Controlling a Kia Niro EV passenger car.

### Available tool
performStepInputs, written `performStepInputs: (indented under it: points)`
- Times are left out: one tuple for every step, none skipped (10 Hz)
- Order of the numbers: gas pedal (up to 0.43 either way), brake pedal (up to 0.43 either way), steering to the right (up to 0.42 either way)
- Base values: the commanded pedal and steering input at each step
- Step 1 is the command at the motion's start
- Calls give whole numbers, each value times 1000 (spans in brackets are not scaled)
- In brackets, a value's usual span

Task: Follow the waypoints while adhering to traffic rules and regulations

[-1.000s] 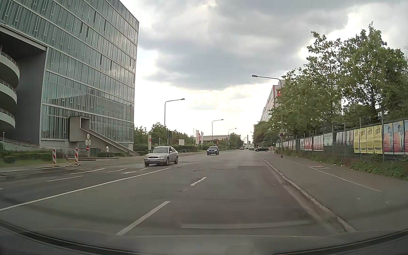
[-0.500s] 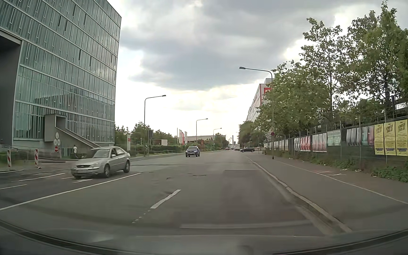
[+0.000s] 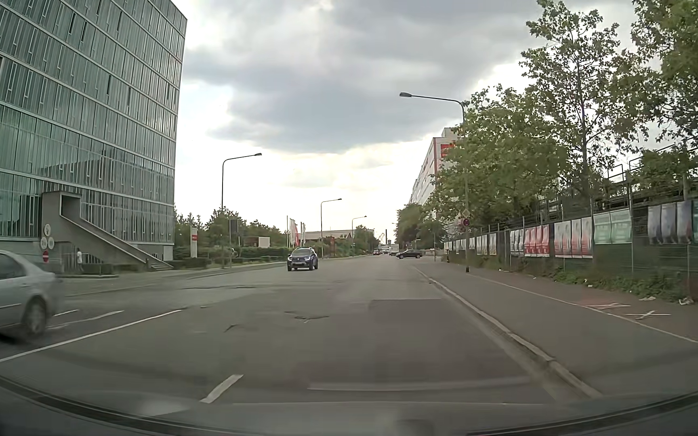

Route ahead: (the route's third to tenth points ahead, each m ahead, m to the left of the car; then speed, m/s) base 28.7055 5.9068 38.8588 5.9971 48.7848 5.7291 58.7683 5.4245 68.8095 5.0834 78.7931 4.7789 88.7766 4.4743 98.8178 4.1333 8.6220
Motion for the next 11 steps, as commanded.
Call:
performStepInputs:
  points:
    - [248,30,16]
    - [248,30,7]
    - [248,30,0]
    - [248,30,1]
    - [240,30,2]
    - [240,30,2]
    - [240,30,1]
    - [240,30,1]
    - [240,30,1]
    - [209,30,1]
    - [209,30,1]
